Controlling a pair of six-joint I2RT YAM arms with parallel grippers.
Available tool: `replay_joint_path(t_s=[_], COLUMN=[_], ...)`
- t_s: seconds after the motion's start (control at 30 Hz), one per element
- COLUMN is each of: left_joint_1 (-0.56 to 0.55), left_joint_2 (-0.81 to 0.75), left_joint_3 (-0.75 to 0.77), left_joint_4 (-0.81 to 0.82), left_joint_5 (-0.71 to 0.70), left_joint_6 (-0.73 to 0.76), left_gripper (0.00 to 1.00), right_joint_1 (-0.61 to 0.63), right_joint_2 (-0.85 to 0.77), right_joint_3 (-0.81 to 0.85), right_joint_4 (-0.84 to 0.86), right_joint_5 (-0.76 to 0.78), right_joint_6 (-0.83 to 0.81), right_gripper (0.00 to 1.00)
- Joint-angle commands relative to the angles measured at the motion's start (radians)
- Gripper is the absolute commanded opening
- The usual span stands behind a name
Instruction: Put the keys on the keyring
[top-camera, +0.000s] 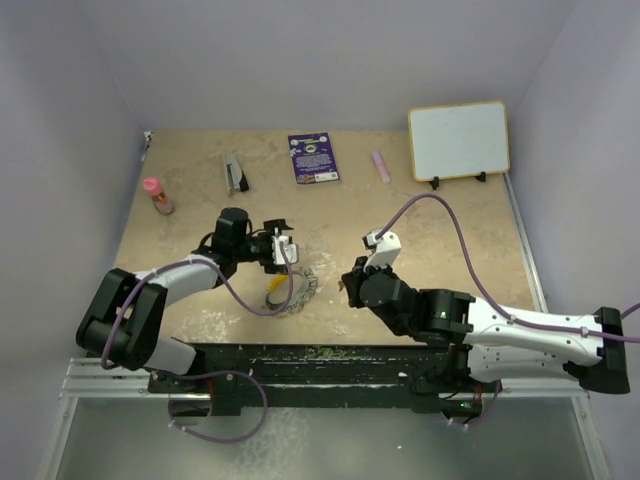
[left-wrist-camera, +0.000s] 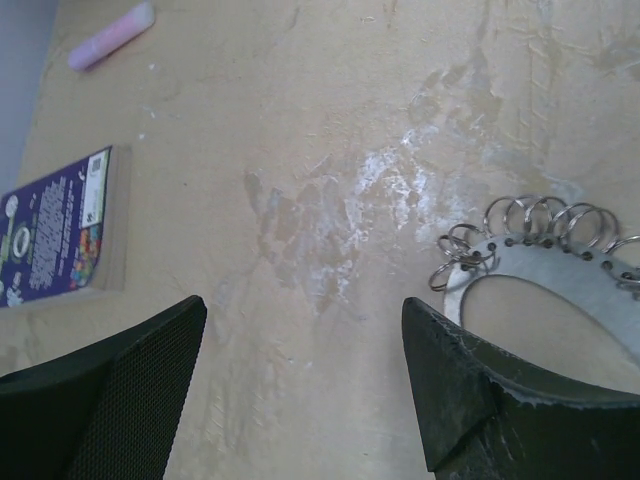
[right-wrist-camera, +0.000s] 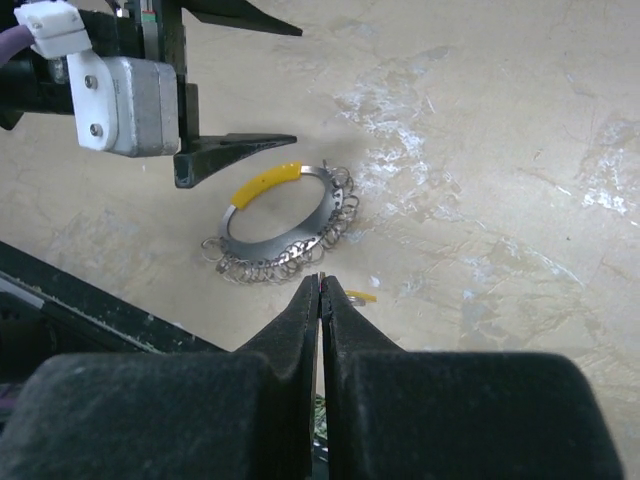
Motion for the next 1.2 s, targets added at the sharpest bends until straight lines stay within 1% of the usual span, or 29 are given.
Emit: replay_joint_path(t_s=[0.0, 0.1, 0.13, 0.17, 0.23, 0.3, 0.33, 0.37, 0.4, 0.47, 0.53, 0.6, 0.7, 0.77, 0.87, 0.9, 0.93, 0.97, 1.0, 1.03, 1.07, 1.1, 1.13, 1.17], left_joint_1=[-0.004, -0.012, -0.013, -0.013, -0.007, 0.018, 0.028, 0.034, 0.039, 0.050, 0.075, 0.100, 0.106, 0.118, 0.137, 0.140, 0.141, 0.143, 0.145, 0.147, 0.153, 0.163, 0.172, 0.180], left_joint_2=[0.064, 0.094, 0.093, 0.088, 0.057, 0.012, -0.008, -0.022, -0.029, -0.028, -0.052, -0.129, -0.249, -0.284, -0.341, -0.354, -0.366, -0.378, -0.390, -0.407, -0.416, -0.431, -0.440, -0.450], left_joint_3=[0.074, 0.055, 0.049, 0.051, 0.067, 0.071, 0.081, 0.107, 0.146, 0.261, 0.358, 0.356, 0.302, 0.289, 0.243, 0.231, 0.222, 0.215, 0.209, 0.200, 0.195, 0.186, 0.179, 0.172], left_joint_4=[-0.077, -0.073, -0.058, -0.049, -0.037, 0.010, 0.018, 0.002, -0.047, -0.201, -0.359, -0.416, -0.440, -0.482, -0.470, -0.466, -0.468, -0.475, -0.482, -0.486, -0.487, -0.488, -0.488, -0.488], left_joint_5=[0.114, 0.166, 0.164, 0.145, 0.051, -0.039, -0.107, -0.188, -0.279, -0.426, -0.511, -0.512, -0.513, -0.510, -0.519, -0.522, -0.522, -0.523, -0.521, -0.519, -0.518, -0.520, -0.521, -0.521], left_joint_6=[0.281, 0.357, 0.350, 0.327, 0.244, 0.120, 0.054, -0.014, -0.076, -0.181, -0.255, -0.285, -0.287, -0.300, -0.304, -0.306, -0.307, -0.311, -0.315, -0.317, -0.325, -0.337, -0.346, -0.355], left_gripper=[0.82, 0.81, 0.81, 0.81, 0.81, 0.81, 0.82, 0.82, 0.83, 0.83, 0.84, 0.83, 0.84, 0.84, 0.84, 0.85, 0.85, 0.89, 0.92, 0.95, 0.97, 0.97, 0.98, 0.98], right_joint_1=[-0.038, -0.119, -0.152, -0.205, -0.305, -0.352, -0.365, -0.373, -0.381, -0.401, -0.420, -0.438, -0.456, -0.462, -0.467, -0.468, -0.468, -0.467, -0.466, -0.459, -0.450, -0.440, -0.433, -0.429], right_joint_2=[0.005, 0.030, 0.048, 0.074, 0.169, 0.271, 0.322, 0.365, 0.405, 0.465, 0.496, 0.515, 0.527, 0.521, 0.513, 0.508, 0.495, 0.478, 0.455, 0.424, 0.406, 0.399, 0.406, 0.424], right_joint_3=[0.053, 0.040, 0.030, 0.017, -0.015, -0.033, -0.033, -0.032, -0.030, -0.024, -0.020, -0.016, 0.003, 0.006, 0.007, 0.010, 0.010, 0.013, 0.027, 0.053, 0.067, 0.097, 0.135, 0.180], right_joint_4=[-0.040, -0.062, -0.063, -0.060, -0.036, 0.000, 0.017, 0.038, 0.060, 0.075, 0.113, 0.121, 0.089, 0.056, -0.020, -0.058, -0.094, -0.128, -0.155, -0.164, -0.156, -0.146, -0.144, -0.134], right_joint_5=[0.014, -0.079, -0.126, -0.192, -0.337, -0.414, -0.433, -0.449, -0.463, -0.480, -0.493, -0.505, -0.493, -0.479, -0.448, -0.429, -0.414, -0.394, -0.357, -0.343, -0.339, -0.334, -0.331, -0.343], right_joint_6=[0.056, 0.065, 0.071, 0.074, 0.071, 0.076, 0.083, 0.089, 0.095, 0.114, 0.125, 0.132, 0.145, 0.159, 0.189, 0.213, 0.233, 0.248, 0.230, 0.212, 0.175, 0.133, 0.092, 0.032], right_gripper=[0.00, 0.00, 0.00, 0.00, 0.00, 0.00, 0.00, 0.00, 0.00, 0.00, 0.00, 0.00, 0.00, 0.00, 0.00, 0.08, 0.24, 0.30, 0.33, 0.41, 0.53, 0.68, 0.71, 0.71])
